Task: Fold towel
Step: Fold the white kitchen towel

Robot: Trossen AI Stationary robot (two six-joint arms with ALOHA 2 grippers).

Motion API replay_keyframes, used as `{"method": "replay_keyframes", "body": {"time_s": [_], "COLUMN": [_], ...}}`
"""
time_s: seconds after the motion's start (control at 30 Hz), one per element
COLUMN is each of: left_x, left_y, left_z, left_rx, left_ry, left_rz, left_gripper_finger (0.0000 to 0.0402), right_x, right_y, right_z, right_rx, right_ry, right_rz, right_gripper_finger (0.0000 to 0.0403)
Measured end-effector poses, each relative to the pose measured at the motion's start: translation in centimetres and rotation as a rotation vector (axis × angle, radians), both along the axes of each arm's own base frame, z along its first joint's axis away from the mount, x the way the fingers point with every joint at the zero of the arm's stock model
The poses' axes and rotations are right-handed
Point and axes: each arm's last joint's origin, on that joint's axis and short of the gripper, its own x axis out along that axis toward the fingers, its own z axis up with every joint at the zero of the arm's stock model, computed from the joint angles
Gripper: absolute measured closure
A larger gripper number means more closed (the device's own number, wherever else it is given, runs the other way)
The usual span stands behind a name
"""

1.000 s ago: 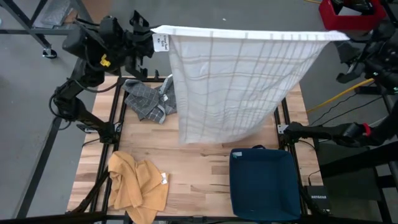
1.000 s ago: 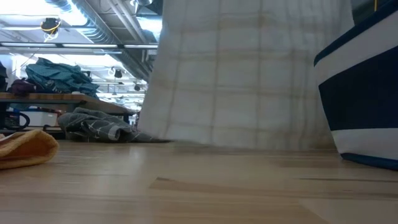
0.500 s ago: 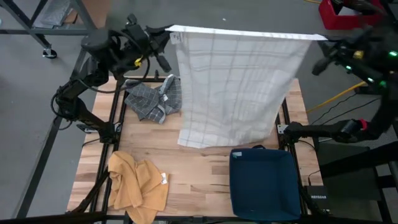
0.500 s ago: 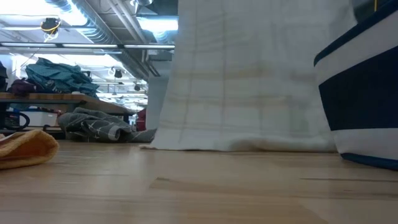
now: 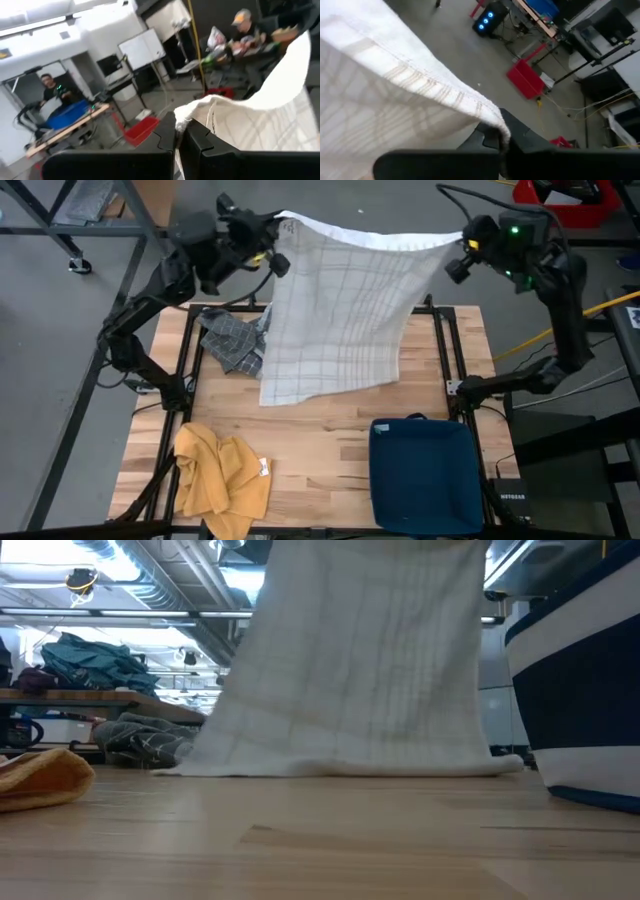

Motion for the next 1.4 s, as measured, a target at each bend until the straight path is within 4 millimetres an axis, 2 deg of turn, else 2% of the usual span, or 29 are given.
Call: {"method": "replay_keyframes", "body": {"time_s": [0.13, 0.23, 0.37, 0.47, 0.6, 0.8, 1.13, 1.4], "left_x": [1.0, 1.7, 2.5, 2.7, 2.8, 3.0, 3.4, 2.9], "left_y": [2.1, 3.5, 4.5, 4.5, 3.6, 1.6, -2.7, -5.7], "left_z": [-1.0, -1.9, -3.4, -4.4, -5.3, -6.7, -8.7, -10.0], "left_rx": [-0.01, -0.027, -0.096, -0.168, -0.245, -0.335, -0.505, -0.643], "left_ry": [0.031, 0.056, 0.113, 0.166, 0.227, 0.348, 0.517, 0.611], "left_rz": [0.051, 0.085, 0.093, 0.046, -0.001, -0.045, -0.175, -0.181], "left_gripper_finger": [0.0401, 0.0401, 0.0401, 0.0401, 0.0401, 0.0401, 0.0401, 0.0401], "right_x": [0.9, 0.8, 0.3, -0.1, -0.3, -0.6, -2.1, -3.8], "right_y": [-1.0, -1.7, -3.1, -3.7, -4.3, -3.4, 0.5, 4.1], "right_z": [-0.3, -0.8, -2.6, -4.3, -6.5, -9.1, -12.4, -15.4], "right_rx": [-0.03, -0.027, 0.078, 0.197, 0.336, 0.5, 0.721, 0.846], "right_ry": [0.002, 0.004, 0.007, -0.003, 0.022, 0.048, -0.12, -0.259], "right_rz": [0.01, -0.015, -0.064, -0.037, -0.01, 0.02, 0.112, 0.144], "right_gripper_finger": [0.0402, 0.0402, 0.0402, 0.0402, 0.0402, 0.0402, 0.0402, 0.0402]}}
